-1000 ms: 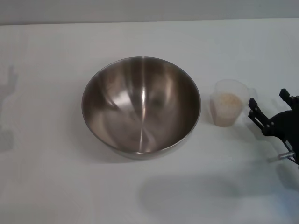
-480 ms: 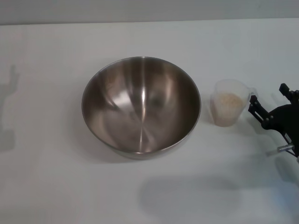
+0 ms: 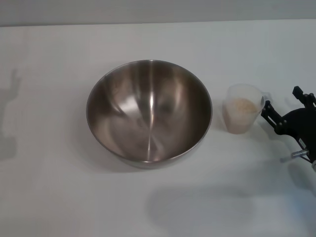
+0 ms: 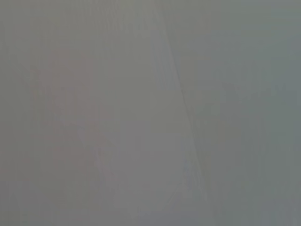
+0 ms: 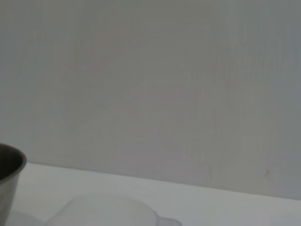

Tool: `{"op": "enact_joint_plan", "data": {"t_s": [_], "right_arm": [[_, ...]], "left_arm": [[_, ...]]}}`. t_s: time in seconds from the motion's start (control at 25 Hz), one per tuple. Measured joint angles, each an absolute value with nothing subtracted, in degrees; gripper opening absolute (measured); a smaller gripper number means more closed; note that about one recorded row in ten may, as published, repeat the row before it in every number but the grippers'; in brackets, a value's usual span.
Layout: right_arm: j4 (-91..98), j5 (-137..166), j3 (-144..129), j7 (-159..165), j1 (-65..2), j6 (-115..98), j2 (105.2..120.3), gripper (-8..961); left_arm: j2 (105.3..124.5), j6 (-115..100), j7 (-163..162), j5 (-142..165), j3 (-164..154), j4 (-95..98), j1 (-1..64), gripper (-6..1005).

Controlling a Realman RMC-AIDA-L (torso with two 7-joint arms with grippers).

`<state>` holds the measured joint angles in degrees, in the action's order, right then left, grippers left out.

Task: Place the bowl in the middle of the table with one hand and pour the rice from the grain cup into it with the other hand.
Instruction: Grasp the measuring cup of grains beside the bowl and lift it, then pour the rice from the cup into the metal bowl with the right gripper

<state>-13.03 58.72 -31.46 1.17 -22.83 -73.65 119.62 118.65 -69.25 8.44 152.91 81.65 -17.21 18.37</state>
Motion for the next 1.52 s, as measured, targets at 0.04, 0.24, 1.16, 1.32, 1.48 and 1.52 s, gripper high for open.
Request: {"op": "enact_joint_plan", "data": {"t_s": [0.04,0.24,1.16,1.32,1.48,1.52], "right_arm": [[-13.0,58.7,-31.5,1.2,-23.0,-73.3,119.62,799],[-13.0,58.7,-31.6,1.2,-23.5,-72.6,119.62,777],[-12.4,58.7,-31.4,0.8,-23.8,-73.8,119.62,16],[-12.3,58.6,-31.4,0.7,-22.8,-81.1,119.59,11],[-12.3,58.5,-31.4,0.6,-22.5,-86.6,119.43,11],[-11.5,58.6,-31.6,0.6,-22.5,-91.0,119.37,11]], "left_arm": [[118.65,-69.3,8.4,152.9,81.7,-17.1,18.5,811],[118.65,-69.2,8.4,153.0,81.6,-16.9,18.7,811],[118.74,-68.6,8.4,153.3,80.7,-16.3,19.0,811],[118.74,-68.6,8.4,153.3,80.5,-16.1,18.8,811],[118.79,-68.6,8.4,153.3,80.0,-16.1,18.5,811],[118.88,-68.6,8.3,153.3,79.8,-16.0,18.4,811]]}}
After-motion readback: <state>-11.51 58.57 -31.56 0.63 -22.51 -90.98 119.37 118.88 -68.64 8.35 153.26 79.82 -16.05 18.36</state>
